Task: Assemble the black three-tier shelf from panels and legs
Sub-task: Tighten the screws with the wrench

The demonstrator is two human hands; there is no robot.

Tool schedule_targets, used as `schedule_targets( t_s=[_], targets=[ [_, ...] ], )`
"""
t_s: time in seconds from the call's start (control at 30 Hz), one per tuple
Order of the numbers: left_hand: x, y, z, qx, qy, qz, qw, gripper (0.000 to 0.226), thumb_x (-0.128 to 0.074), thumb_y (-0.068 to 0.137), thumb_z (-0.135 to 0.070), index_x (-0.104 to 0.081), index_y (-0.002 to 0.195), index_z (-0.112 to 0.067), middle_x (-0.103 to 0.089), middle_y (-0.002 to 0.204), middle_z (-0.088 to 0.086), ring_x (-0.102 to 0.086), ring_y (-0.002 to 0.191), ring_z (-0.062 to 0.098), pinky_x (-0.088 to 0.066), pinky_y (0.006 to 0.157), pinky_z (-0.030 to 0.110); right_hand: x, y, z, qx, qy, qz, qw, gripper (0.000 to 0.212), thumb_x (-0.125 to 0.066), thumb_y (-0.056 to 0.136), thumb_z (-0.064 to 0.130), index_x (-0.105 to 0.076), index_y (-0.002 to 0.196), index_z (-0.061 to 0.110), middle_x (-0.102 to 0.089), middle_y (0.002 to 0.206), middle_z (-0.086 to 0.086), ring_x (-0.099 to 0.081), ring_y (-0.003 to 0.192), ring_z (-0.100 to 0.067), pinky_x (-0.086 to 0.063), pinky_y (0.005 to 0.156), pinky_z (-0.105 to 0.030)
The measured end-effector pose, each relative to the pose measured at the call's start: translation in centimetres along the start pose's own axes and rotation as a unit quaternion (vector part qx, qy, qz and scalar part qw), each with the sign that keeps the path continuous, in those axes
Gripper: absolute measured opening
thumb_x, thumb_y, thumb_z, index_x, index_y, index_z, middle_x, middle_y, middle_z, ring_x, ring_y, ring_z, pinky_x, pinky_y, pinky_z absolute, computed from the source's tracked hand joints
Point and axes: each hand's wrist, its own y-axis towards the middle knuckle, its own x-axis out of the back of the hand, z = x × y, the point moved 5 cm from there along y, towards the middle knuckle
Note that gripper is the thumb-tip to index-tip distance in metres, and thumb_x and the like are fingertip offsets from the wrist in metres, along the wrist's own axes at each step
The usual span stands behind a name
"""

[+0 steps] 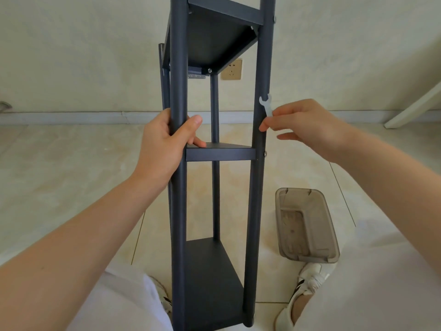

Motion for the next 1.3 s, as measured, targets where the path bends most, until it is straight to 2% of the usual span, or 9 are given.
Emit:
schedule_targets(
  t_s=[0.1, 0.2, 0.3, 0.5, 0.63, 0.83, 0.93, 1.1, 1.3],
  targets=[
    [-0.3, -0.3, -0.1, -0.006, -0.001, 0.011, 1.000, 0.013, -0.064, 0.097, -0.032, -0.058, 0.090, -0.024, -0.060, 0.059, -0.011, -0.074, 0.071, 0.015, -0.053, 0.074, 0.016, -0.3, -0.1, 0.5, 0.011, 0.092, 0.026, 0.995, 0.015, -0.065, 0.092, 0.014, -0.076, 0.082, 0.013, -0.072, 0.110, -0.009, -0.066, 0.108, -0.023, -0.054, 0.097, -0.035],
    [-0.7, -0.7, -0.4, -0.014, -0.001, 0.019, 1.000, 0.012, -0.064, 0.097, -0.032, -0.059, 0.091, -0.024, -0.061, 0.060, -0.014, -0.073, 0.071, 0.015, -0.056, 0.077, 0.020, -0.3, 0.0, 1.1, 0.034, 0.161, 0.019, 0.986, 0.020, -0.061, 0.096, 0.014, -0.075, 0.083, 0.013, -0.072, 0.106, -0.009, -0.069, 0.104, -0.026, -0.058, 0.091, -0.038],
    [-0.6, -0.6, -0.5, -0.012, -0.010, 0.007, 1.000, 0.013, -0.066, 0.096, -0.031, -0.058, 0.088, -0.024, -0.057, 0.059, -0.010, -0.072, 0.067, 0.015, -0.054, 0.072, 0.018, -0.4, -0.1, 1.5, 0.043, 0.213, 0.015, 0.976, 0.022, -0.060, 0.097, 0.017, -0.076, 0.082, 0.017, -0.071, 0.094, 0.001, -0.070, 0.097, -0.022, -0.058, 0.087, -0.039],
    [-0.3, 0.6, -0.8, -0.003, -0.027, -0.006, 1.000, 0.014, -0.069, 0.095, -0.027, -0.060, 0.088, -0.019, -0.055, 0.060, -0.006, -0.070, 0.063, 0.013, -0.053, 0.065, 0.016, -0.5, -0.1, 3.6, 0.091, 0.283, 0.025, 0.954, 0.026, -0.059, 0.098, 0.019, -0.074, 0.077, 0.020, -0.064, 0.094, 0.003, -0.059, 0.087, -0.020, -0.053, 0.082, -0.035],
    [0.1, 1.4, -0.4, 0.004, -0.005, -0.010, 1.000, 0.011, -0.067, 0.096, -0.028, -0.061, 0.089, -0.023, -0.058, 0.062, -0.008, -0.071, 0.067, 0.012, -0.052, 0.066, 0.013, -0.7, 0.2, 4.9, 0.107, 0.262, 0.022, 0.959, 0.021, -0.058, 0.099, 0.023, -0.071, 0.082, 0.021, -0.058, 0.100, 0.002, -0.054, 0.089, -0.021, -0.050, 0.077, -0.032],
    [0.7, 2.3, 0.4, 0.035, 0.023, -0.008, 0.999, 0.011, -0.066, 0.096, -0.033, -0.061, 0.093, -0.025, -0.065, 0.063, -0.011, -0.072, 0.072, 0.010, -0.051, 0.077, 0.026, -1.5, 1.1, 6.5, 0.123, 0.189, -0.003, 0.974, 0.020, -0.059, 0.098, 0.030, -0.074, 0.085, 0.025, -0.054, 0.108, -0.002, -0.050, 0.088, -0.021, -0.047, 0.076, -0.035],
    [1.2, 2.6, 0.5, 0.044, 0.042, -0.002, 0.998, 0.012, -0.067, 0.096, -0.034, -0.061, 0.095, -0.024, -0.067, 0.064, -0.012, -0.073, 0.073, 0.008, -0.052, 0.079, 0.030, -2.0, 1.6, 6.8, 0.133, 0.165, -0.021, 0.977, 0.021, -0.057, 0.099, 0.030, -0.073, 0.086, 0.025, -0.056, 0.100, 0.000, -0.050, 0.085, -0.021, -0.047, 0.074, -0.032],
    [2.3, 3.1, 0.5, 0.033, 0.124, -0.029, 0.991, 0.015, -0.070, 0.093, -0.034, -0.062, 0.095, -0.022, -0.072, 0.070, -0.009, -0.069, 0.070, 0.000, -0.043, 0.068, 0.016, -2.6, 2.0, 7.7, 0.159, 0.155, -0.031, 0.975, 0.022, -0.058, 0.099, 0.028, -0.074, 0.085, 0.025, -0.060, 0.078, 0.012, -0.052, 0.077, -0.015, -0.049, 0.072, -0.026],
    [2.9, 3.8, 0.9, 0.047, 0.189, -0.060, 0.979, 0.016, -0.068, 0.096, -0.031, -0.057, 0.095, -0.020, -0.070, 0.076, -0.003, -0.064, 0.067, 0.002, -0.045, 0.063, 0.022, -3.3, 2.0, 8.8, 0.216, 0.148, -0.002, 0.965, 0.021, -0.059, 0.098, 0.023, -0.077, 0.088, 0.025, -0.062, 0.070, 0.017, -0.053, 0.076, -0.013, -0.050, 0.073, -0.021]
  ],
)
